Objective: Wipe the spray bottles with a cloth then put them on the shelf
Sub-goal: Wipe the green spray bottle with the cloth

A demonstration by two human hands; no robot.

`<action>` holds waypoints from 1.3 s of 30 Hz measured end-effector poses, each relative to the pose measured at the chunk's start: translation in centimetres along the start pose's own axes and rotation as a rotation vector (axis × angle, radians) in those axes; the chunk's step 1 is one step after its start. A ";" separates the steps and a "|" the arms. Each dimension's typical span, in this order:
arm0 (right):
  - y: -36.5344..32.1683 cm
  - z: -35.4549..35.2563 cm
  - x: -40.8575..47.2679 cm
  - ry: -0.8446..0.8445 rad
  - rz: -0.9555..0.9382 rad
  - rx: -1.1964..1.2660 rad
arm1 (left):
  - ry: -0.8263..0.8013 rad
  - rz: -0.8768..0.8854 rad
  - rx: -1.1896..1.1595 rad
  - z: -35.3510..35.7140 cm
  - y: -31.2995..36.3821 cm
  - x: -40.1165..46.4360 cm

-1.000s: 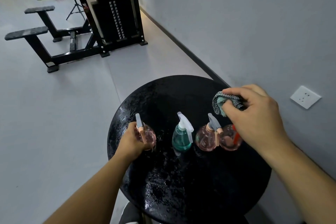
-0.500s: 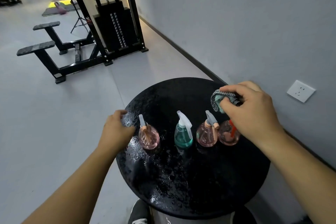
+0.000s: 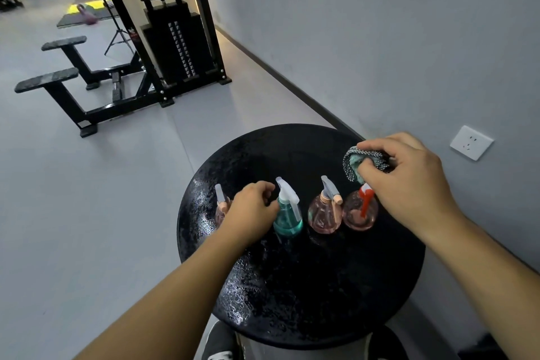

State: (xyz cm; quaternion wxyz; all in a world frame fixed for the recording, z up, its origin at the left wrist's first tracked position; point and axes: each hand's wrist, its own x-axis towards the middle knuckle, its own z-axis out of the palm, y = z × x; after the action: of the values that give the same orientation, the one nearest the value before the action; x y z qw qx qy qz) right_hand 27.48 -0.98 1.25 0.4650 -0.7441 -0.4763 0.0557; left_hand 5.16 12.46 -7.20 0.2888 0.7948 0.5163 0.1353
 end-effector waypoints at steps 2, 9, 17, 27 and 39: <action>0.2 0.0 0.1 0.000 -0.002 0.002 | -0.067 -0.051 -0.024 1.0 -0.3 0.6; 0.7 -0.1 0.4 0.002 -0.010 -0.001 | -0.121 -0.087 -0.174 2.8 -0.7 2.2; 1.0 0.2 0.6 -0.003 -0.008 0.013 | -0.072 -0.145 -0.412 3.8 -1.4 2.8; 1.0 0.3 0.6 -0.011 -0.011 0.023 | -0.155 -0.209 -0.636 4.1 -1.6 2.6; 0.6 0.5 0.8 -0.019 -0.015 0.020 | -0.120 -0.059 -0.441 4.0 -2.6 1.7</action>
State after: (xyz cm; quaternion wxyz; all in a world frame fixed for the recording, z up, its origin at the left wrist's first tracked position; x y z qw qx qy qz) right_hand 28.00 -0.15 0.80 0.4683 -0.7352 -0.4859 0.0641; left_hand 6.01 13.52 -12.13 0.4893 0.7037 0.4793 0.1889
